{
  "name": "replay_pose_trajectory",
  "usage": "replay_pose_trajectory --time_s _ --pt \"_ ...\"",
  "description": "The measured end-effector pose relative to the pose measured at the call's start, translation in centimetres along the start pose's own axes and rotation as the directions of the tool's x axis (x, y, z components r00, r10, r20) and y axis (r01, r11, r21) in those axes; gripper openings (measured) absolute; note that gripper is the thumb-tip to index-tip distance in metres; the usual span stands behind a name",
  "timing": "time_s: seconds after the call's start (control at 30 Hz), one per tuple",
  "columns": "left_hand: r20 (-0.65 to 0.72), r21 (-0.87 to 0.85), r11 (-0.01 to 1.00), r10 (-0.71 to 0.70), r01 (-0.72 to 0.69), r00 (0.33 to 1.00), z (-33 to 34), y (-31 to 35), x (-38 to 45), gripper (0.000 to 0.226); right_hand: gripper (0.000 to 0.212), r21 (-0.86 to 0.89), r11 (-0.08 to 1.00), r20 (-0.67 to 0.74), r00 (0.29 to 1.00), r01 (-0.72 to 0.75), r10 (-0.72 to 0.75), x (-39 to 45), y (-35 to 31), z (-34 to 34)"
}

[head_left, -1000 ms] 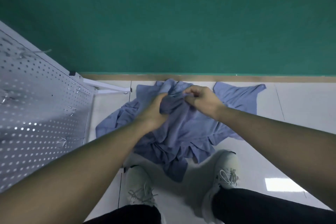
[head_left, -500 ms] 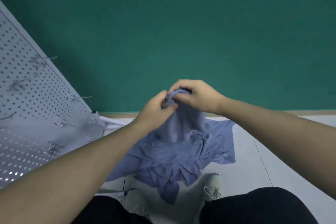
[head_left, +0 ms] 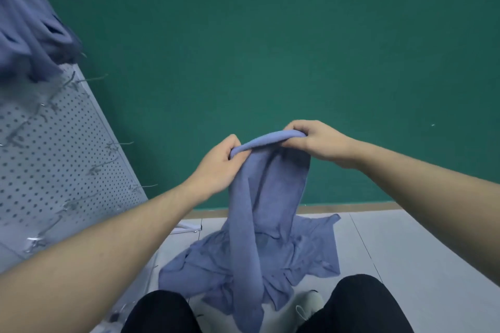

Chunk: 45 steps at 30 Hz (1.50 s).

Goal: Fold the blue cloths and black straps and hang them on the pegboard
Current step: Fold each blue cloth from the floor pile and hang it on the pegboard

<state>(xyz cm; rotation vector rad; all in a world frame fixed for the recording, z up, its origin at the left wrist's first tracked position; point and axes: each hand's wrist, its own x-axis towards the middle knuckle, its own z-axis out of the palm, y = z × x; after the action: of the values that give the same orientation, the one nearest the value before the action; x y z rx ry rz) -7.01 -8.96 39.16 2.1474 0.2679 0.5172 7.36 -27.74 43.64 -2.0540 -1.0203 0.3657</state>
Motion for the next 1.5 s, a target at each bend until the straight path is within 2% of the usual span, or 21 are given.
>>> replay_pose_trajectory --time_s 0.1,0.2,0.3,0.37,0.43,0.5,0.63,0.73,0.83,0.97,1.1,1.23,1.37,1.5 --pt "-0.004 0.014 0.999 0.037 -0.037 0.999 -1.5 2.6 -1.3 0.036 0.002 0.147 0.989 -0.056 0.998 0.032 -0.024 -1.3 -2.2 -1.0" --pt "0.000 0.053 0.998 0.037 -0.037 0.999 -3.2 4.4 -2.4 0.038 0.012 0.260 0.965 -0.089 0.996 0.048 -0.026 -2.6 -5.0 -1.8" --pt "0.010 0.108 0.994 0.033 -0.034 0.999 -5.0 6.0 -3.4 0.035 0.022 0.190 0.977 -0.094 0.992 0.098 -0.081 -4.0 -7.7 -2.2" --pt "0.022 0.099 0.994 0.047 -0.049 0.999 -5.9 7.1 -4.0 0.026 0.026 0.103 0.979 -0.085 0.982 0.174 -0.166 -4.8 -9.4 -2.1" --pt "0.066 0.001 0.999 0.050 -0.051 0.997 -6.6 8.5 -4.4 0.015 0.027 0.035 0.971 -0.061 0.970 0.237 -0.235 -5.3 -11.0 -1.8" --pt "0.116 -0.094 0.994 0.064 -0.053 0.991 -7.0 10.1 -4.8 0.017 0.028 -0.003 0.956 -0.016 0.955 0.295 -0.295 -5.6 -12.2 -1.4" --pt "0.088 -0.197 0.980 0.027 -0.009 0.996 -7.6 13.2 -4.9 0.017 0.028 -0.038 0.935 -0.038 0.935 0.351 -0.353 -5.8 -14.1 -1.3" --pt "0.030 -0.291 0.957 0.000 0.009 1.000 -8.2 14.6 -5.0 0.007 0.012 -0.058 0.940 -0.064 0.938 0.338 -0.341 -6.1 -15.1 -1.6" --pt "-0.057 -0.203 0.975 0.075 -0.086 0.996 -8.5 15.6 -5.2 0.009 0.020 -0.078 0.941 -0.062 0.940 0.329 -0.334 -6.7 -15.6 -1.9" --pt "-0.123 -0.192 0.975 0.092 -0.114 0.988 -9.0 17.2 -5.6 0.005 0.028 -0.090 0.950 -0.071 0.949 0.300 -0.307 -7.5 -16.2 -3.1" --pt "-0.134 -0.170 0.974 0.125 -0.147 0.983 -9.6 18.1 -5.9 0.007 0.023 -0.242 0.945 0.024 0.975 0.221 -0.221 -8.1 -14.7 -4.2" --pt "-0.189 -0.111 0.984 0.120 -0.142 0.975 -10.2 18.0 -6.0 0.011 0.023 -0.267 0.951 0.117 0.985 0.154 -0.127 -8.9 -13.0 -4.9" --pt "-0.246 -0.105 0.986 0.101 -0.130 0.964 -11.5 17.5 -6.2 0.006 0.017 -0.298 0.953 0.139 0.990 0.053 -0.012 -9.0 -11.6 -5.9" --pt "-0.273 -0.060 0.994 0.074 -0.094 0.959 -12.8 16.5 -6.3 0.007 0.007 -0.282 0.959 0.141 0.990 0.020 0.021 -8.9 -10.8 -6.5"
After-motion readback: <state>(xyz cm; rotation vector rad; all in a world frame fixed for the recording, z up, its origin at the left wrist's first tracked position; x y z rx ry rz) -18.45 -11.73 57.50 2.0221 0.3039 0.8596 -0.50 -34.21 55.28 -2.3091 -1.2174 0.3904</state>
